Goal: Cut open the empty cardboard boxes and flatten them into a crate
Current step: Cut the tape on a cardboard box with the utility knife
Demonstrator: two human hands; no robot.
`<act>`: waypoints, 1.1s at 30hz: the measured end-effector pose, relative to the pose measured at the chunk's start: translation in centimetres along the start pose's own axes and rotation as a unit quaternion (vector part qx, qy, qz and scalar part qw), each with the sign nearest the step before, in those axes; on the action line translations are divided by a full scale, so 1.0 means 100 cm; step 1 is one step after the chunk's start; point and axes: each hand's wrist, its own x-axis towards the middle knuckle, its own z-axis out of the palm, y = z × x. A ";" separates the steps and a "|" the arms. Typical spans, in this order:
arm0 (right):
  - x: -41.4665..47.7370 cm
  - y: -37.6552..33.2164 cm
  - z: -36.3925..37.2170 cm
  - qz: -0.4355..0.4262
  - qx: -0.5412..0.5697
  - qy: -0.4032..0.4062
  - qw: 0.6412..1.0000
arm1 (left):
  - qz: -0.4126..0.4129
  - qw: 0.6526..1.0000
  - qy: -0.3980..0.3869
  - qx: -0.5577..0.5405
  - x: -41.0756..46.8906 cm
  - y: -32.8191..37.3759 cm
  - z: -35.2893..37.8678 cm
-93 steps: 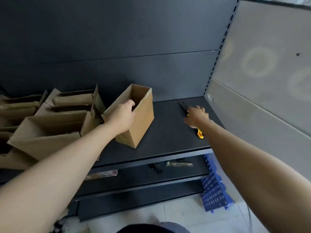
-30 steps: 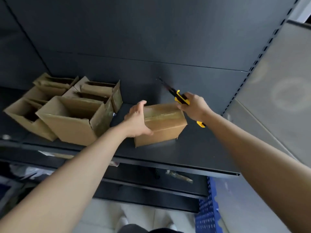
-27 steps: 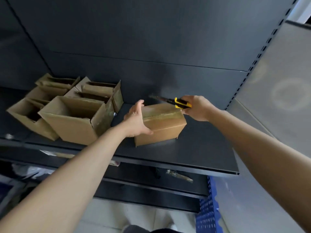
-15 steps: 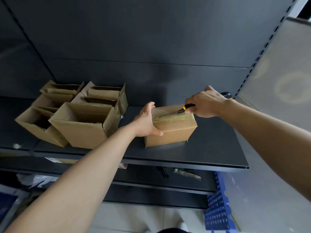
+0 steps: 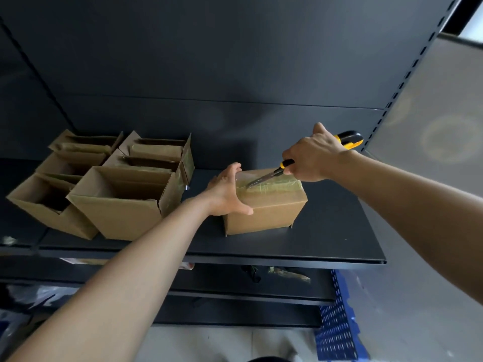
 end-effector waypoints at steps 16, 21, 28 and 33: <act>0.002 -0.007 -0.012 -0.033 -0.073 0.031 0.996 | -0.073 0.996 -0.014 0.053 0.000 0.013 0.003; -0.006 -0.026 -0.022 -0.012 -0.093 0.026 0.995 | -0.051 0.996 -0.001 0.072 -0.002 0.017 0.003; -0.021 -0.013 -0.001 0.001 -0.141 -0.042 0.989 | -0.091 0.994 -0.025 0.060 -0.004 0.020 0.003; -0.015 0.022 0.007 0.070 -0.072 -0.104 0.989 | -0.088 0.988 -0.046 0.120 0.004 0.020 0.000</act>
